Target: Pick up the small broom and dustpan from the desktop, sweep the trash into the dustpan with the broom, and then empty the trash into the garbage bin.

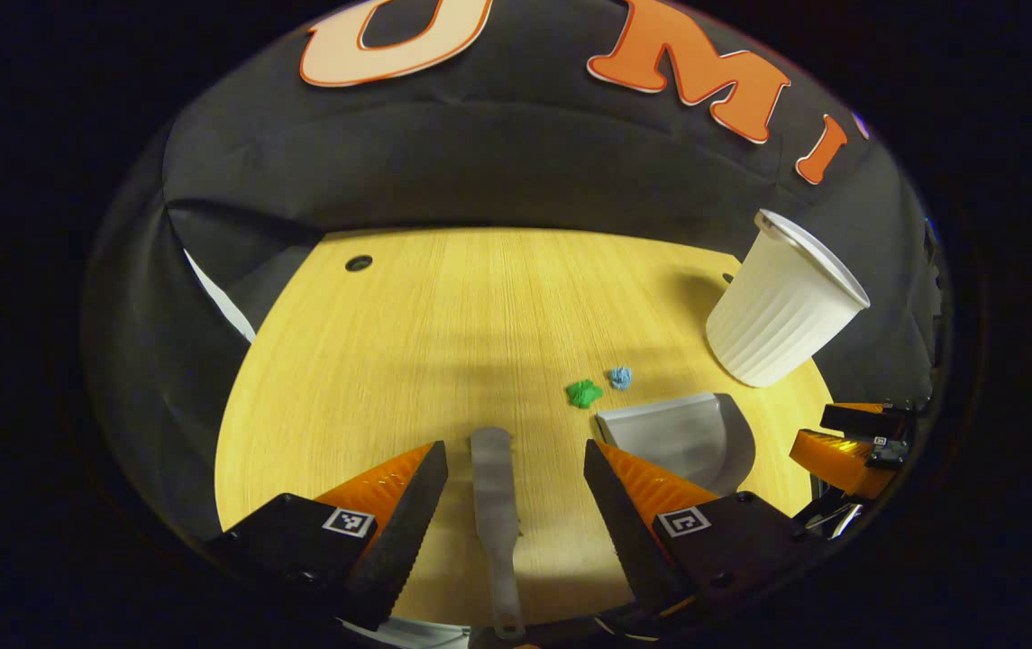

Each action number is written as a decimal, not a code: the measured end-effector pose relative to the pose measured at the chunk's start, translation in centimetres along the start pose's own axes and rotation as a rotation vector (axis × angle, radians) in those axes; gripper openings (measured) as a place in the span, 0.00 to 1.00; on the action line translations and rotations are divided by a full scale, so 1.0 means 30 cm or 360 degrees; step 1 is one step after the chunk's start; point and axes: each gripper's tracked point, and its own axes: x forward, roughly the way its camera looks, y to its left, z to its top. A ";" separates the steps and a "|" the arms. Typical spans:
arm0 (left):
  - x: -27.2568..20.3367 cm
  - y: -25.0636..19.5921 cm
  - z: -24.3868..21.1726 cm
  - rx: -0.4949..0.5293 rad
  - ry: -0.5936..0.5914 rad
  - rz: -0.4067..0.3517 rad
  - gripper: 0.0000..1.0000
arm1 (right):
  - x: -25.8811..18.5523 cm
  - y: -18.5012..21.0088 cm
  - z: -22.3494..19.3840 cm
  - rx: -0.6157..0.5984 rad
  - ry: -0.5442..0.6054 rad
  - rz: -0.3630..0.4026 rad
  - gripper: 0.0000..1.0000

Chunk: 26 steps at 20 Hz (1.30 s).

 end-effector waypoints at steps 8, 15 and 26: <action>0.097 -0.002 -0.153 -0.0055 0.0287 -0.0058 0.98 | 0.015 -0.043 -0.185 0.0055 0.0347 0.0013 0.98; 0.139 0.011 -0.265 -0.0084 0.0538 -0.0080 0.99 | 0.076 -0.013 -0.319 0.0030 0.0563 0.0067 0.96; 0.227 0.020 -0.368 -0.0040 0.0781 -0.0023 0.96 | 0.199 -0.005 -0.372 0.0036 0.0689 0.0033 0.79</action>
